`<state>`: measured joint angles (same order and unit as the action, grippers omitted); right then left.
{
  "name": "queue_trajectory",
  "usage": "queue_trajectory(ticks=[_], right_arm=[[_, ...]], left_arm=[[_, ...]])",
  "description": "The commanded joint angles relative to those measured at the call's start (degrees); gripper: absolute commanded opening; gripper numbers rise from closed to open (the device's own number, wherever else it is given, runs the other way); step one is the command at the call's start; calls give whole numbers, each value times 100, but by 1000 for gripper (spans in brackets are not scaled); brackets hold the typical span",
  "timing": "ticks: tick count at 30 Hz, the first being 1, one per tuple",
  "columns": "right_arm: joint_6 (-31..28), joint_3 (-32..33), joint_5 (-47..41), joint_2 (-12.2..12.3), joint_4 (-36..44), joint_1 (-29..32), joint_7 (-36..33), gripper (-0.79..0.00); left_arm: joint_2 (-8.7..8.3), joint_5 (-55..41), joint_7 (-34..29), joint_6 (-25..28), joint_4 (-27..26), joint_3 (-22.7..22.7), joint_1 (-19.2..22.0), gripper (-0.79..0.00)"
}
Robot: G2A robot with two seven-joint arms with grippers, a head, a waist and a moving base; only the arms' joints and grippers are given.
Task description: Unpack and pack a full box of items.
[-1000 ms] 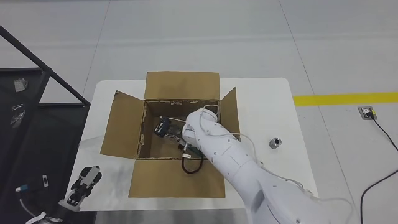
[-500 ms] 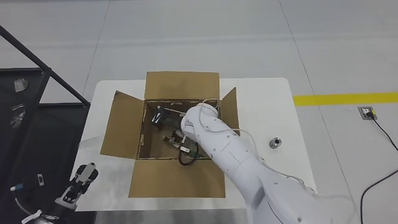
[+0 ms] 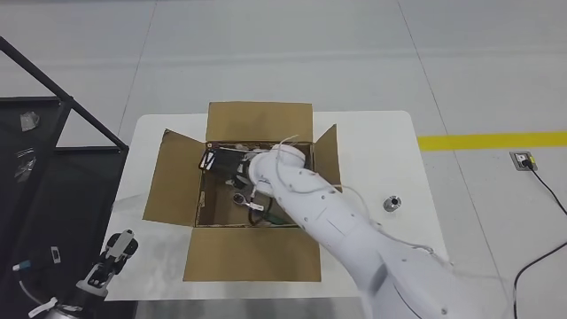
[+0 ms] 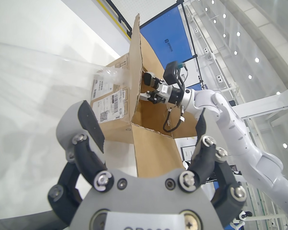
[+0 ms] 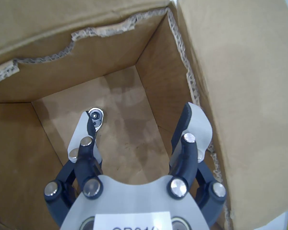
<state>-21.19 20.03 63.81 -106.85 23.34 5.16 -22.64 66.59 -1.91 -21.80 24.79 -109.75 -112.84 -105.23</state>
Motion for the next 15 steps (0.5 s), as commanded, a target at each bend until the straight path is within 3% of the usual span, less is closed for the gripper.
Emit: queue_trajectory(ticks=[1, 5, 9, 15], right_arm=[[104, 56, 125, 125, 358, 59, -35, -89], [354, 273, 431, 478, 1340, 291, -279, -86], [691, 681, 863, 945, 2777, 743, -962, -80], [1130, 1811, 1889, 1740, 5566, 2113, -2442, -40]], left_arm=[[1, 12, -2, 7, 0, 0, 2, 0], [4, -6, -4, 5, 5, -7, 4, 0], [7, -18, -5, 16, 31, -15, 5, 0], [11, -56, -19, 25, 61, -30, 3, 0]])
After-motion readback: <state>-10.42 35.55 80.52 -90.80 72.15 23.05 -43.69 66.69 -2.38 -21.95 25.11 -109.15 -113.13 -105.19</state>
